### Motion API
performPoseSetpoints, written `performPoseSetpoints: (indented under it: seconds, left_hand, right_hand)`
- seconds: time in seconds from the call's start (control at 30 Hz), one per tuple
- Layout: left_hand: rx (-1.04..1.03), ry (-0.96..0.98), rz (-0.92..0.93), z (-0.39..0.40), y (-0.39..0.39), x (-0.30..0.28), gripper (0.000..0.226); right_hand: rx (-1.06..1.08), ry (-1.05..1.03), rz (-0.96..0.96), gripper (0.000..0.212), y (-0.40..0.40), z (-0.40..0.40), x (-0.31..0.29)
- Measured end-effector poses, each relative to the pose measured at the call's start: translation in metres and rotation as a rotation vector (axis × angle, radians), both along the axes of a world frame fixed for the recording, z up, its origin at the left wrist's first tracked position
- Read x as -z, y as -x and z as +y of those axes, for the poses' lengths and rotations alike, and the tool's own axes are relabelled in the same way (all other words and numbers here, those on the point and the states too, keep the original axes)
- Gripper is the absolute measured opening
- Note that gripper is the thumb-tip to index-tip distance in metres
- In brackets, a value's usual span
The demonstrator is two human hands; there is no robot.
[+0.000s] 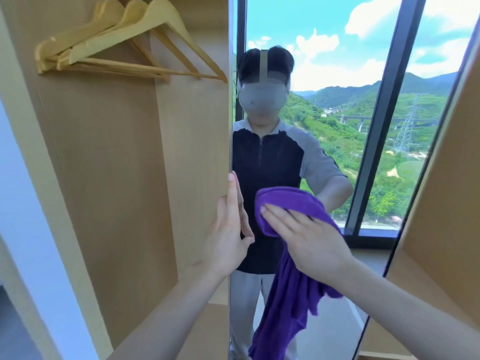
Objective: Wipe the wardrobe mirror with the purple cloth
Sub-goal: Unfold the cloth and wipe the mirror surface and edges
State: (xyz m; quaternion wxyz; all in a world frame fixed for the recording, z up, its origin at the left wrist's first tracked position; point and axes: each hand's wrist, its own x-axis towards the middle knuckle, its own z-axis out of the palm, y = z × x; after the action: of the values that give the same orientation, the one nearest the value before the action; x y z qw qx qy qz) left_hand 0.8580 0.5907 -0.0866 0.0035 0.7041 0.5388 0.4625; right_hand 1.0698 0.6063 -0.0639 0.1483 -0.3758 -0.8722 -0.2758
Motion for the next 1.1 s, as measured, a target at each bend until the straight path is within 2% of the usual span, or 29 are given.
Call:
performPoseSetpoints:
  seconds: [0.13,0.27,0.33,0.4,0.5,0.6,0.7,0.83,0.9,0.97,1.03,1.1]
  left_hand:
    - [0.010,0.009,-0.012,-0.001,-0.003,0.002,0.148]
    - [-0.007,0.027,0.003,-0.001,-0.003,-0.001,0.148]
    - [-0.013,0.035,0.009,-0.002,-0.003,-0.002,0.147]
    - [-0.019,0.031,0.013,-0.004,-0.003,-0.004,0.146]
    - [-0.049,0.039,0.020,-0.009,-0.004,-0.008,0.147]
    - [-0.060,0.073,0.032,-0.013,-0.005,-0.013,0.146]
    - [-0.033,0.105,0.025,-0.012,-0.002,-0.016,0.143]
    - [-0.015,0.137,0.051,-0.015,0.001,-0.031,0.144]
    - [-0.118,0.056,0.098,-0.020,-0.004,-0.050,0.145]
    - [-0.271,-0.158,0.242,-0.019,-0.016,-0.073,0.142]
    - [-0.246,-0.325,0.374,-0.016,-0.034,-0.095,0.135]
    - [-0.152,-0.351,0.492,-0.012,-0.054,-0.111,0.130]
  right_hand:
    - [0.025,-0.131,0.217,0.080,0.002,0.012,-0.042]
    - [-0.055,-0.187,0.275,0.075,0.032,0.023,-0.077]
    - [-0.120,-0.158,0.254,0.074,0.042,0.025,-0.076]
    - [-0.195,-0.093,0.148,0.075,0.041,0.025,-0.062]
    - [-0.267,0.109,-0.027,0.083,0.026,0.025,-0.031]
    - [-0.279,0.228,-0.034,0.089,0.001,0.029,-0.011]
    - [-0.257,0.211,0.077,0.089,-0.020,0.030,-0.013]
    - [-0.132,0.024,0.311,0.082,-0.037,0.035,-0.050]
    - [-0.054,-0.075,0.390,0.081,-0.044,0.037,-0.074]
    - [-0.031,-0.129,0.431,0.080,-0.046,0.036,-0.090]
    - [-0.038,-0.151,0.415,0.080,-0.045,0.033,-0.092]
    - [-0.072,-0.116,0.354,0.080,-0.049,0.031,-0.082]
